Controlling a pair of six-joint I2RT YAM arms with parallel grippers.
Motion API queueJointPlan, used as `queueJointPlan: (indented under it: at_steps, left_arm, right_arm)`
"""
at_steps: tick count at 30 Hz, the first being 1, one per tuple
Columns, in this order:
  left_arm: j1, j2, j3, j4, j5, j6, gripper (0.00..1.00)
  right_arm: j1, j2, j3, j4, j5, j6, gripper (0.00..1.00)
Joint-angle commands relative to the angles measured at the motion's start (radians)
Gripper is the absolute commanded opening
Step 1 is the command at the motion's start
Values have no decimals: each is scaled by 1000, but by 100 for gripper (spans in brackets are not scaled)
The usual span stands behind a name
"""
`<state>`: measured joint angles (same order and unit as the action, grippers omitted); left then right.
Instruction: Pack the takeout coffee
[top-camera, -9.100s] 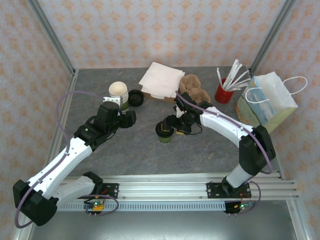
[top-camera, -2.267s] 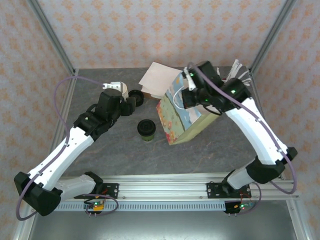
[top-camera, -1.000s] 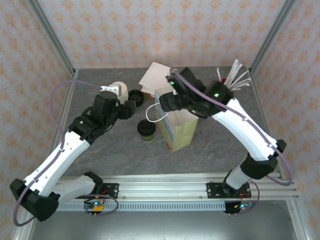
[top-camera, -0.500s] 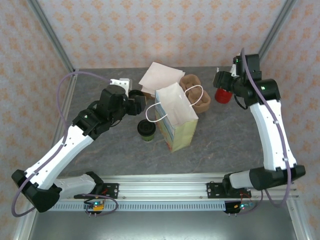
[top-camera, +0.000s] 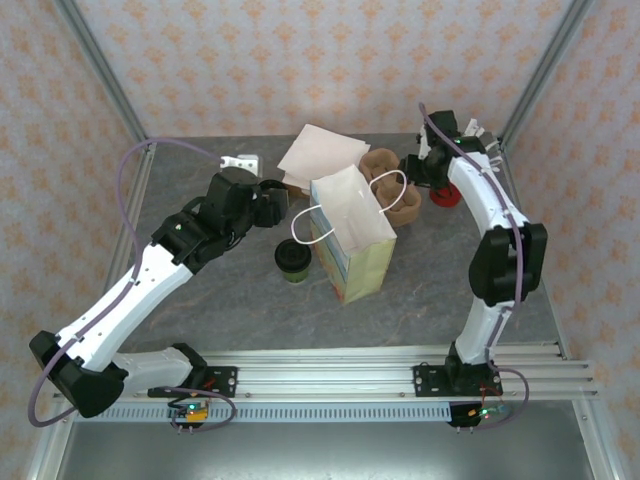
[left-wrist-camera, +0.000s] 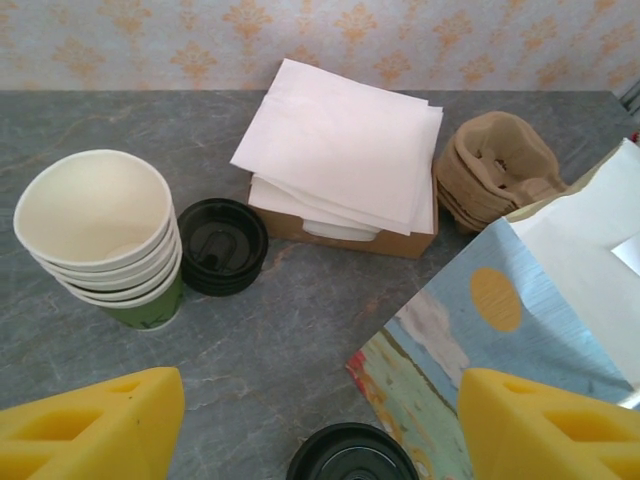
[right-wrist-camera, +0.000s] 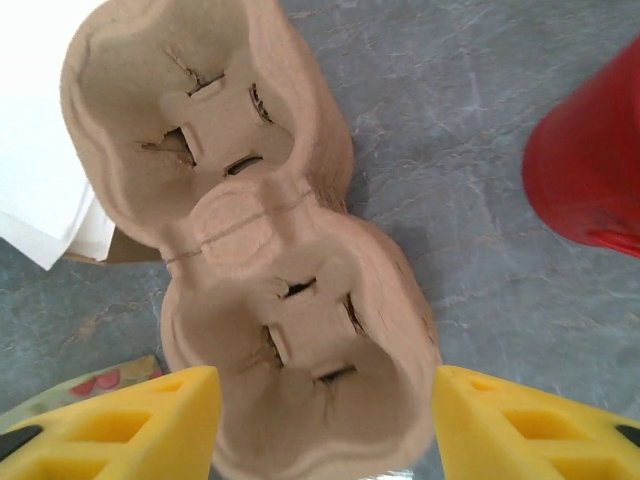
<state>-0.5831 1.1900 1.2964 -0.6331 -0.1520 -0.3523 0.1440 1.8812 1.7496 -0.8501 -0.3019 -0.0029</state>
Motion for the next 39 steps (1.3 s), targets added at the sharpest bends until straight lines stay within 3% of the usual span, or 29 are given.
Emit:
queueJointPlan:
  at_steps: [1, 24, 39]
  left_arm:
    - [-3, 8, 47, -44, -65, -22, 74]
    - [-3, 38, 58, -59, -51, -30, 74]
    - [-3, 44, 44, -48, -39, -36, 74]
  right_arm:
    - [30, 53, 86, 17, -13, -62, 57]
    - [72, 343, 405, -184, 12, -176, 54]
    - [81, 376, 429, -216, 60, -213, 49]
